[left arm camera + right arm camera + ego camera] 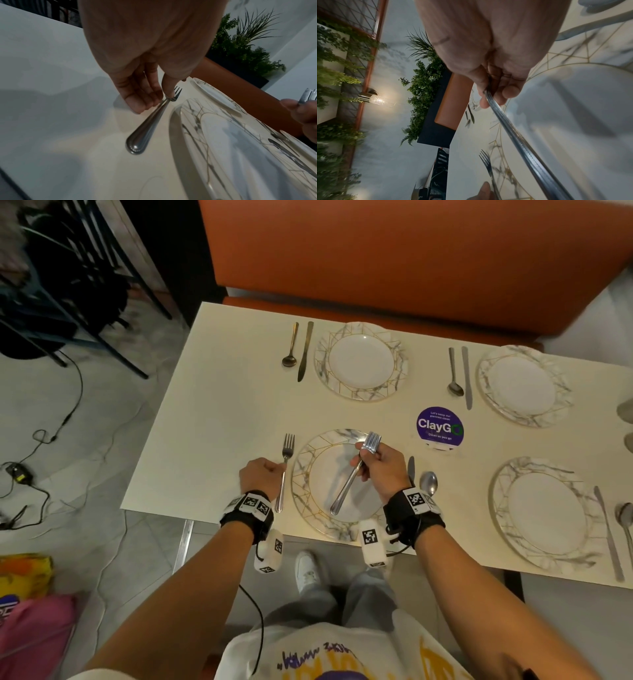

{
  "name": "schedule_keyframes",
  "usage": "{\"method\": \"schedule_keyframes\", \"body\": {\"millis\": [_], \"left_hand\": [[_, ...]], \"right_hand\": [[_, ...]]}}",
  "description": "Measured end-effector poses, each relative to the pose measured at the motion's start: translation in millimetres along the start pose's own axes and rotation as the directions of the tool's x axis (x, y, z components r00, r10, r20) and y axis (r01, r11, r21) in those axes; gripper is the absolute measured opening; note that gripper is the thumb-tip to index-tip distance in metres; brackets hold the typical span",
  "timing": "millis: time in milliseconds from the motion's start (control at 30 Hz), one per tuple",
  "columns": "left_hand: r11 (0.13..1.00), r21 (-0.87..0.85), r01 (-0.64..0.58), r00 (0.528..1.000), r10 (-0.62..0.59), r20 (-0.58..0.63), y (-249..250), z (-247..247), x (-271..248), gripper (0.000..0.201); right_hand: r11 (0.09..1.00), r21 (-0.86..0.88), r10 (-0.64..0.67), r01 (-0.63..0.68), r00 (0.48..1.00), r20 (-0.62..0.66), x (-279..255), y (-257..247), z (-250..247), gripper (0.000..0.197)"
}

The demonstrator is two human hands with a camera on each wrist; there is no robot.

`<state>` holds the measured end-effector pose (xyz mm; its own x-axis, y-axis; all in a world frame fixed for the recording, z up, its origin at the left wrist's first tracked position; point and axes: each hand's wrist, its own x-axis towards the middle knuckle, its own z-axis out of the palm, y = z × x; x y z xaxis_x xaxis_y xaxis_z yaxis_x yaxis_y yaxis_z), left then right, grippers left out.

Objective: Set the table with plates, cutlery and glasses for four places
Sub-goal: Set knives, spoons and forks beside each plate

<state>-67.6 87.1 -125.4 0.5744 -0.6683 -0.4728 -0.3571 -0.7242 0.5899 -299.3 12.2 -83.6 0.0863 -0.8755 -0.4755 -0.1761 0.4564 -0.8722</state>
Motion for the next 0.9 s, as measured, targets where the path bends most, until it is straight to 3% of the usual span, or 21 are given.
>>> {"method": "schedule_keyframes", "body": {"millis": [67, 167, 300, 633, 900], "left_hand": [[0.999, 0.029, -0.037, 0.999, 0.038, -0.023, 3, -1, 3, 0.024], [0.979, 0.029, -0.2, 0.979, 0.201, -0.04, 10, -2, 9, 0.013], [0.924, 0.151, -0.352, 0.936, 0.344, 0.076, 10, 1, 15, 0.022], [0.948, 0.063, -0.313, 0.947, 0.307, 0.093, -15, -1, 12, 0.023], [0.957, -0.023, -0.289, 0.957, 0.29, 0.02, -23, -3, 7, 0.018]], "right_hand": [[1.0, -0.004, 0.0, 0.0, 1.0, 0.001, 1, 1, -1, 0.018], [1.0, -0.012, -0.004, 0.004, 1.0, 0.004, 1, 3, -4, 0.017], [0.999, -0.035, -0.003, 0.003, 1.0, -0.002, 1, 5, -10, 0.018], [0.998, -0.067, 0.003, -0.002, 1.0, 0.004, 3, 12, -6, 0.019], [0.999, -0.053, 0.001, 0.001, 1.0, 0.027, -1, 15, -2, 0.018]]}}
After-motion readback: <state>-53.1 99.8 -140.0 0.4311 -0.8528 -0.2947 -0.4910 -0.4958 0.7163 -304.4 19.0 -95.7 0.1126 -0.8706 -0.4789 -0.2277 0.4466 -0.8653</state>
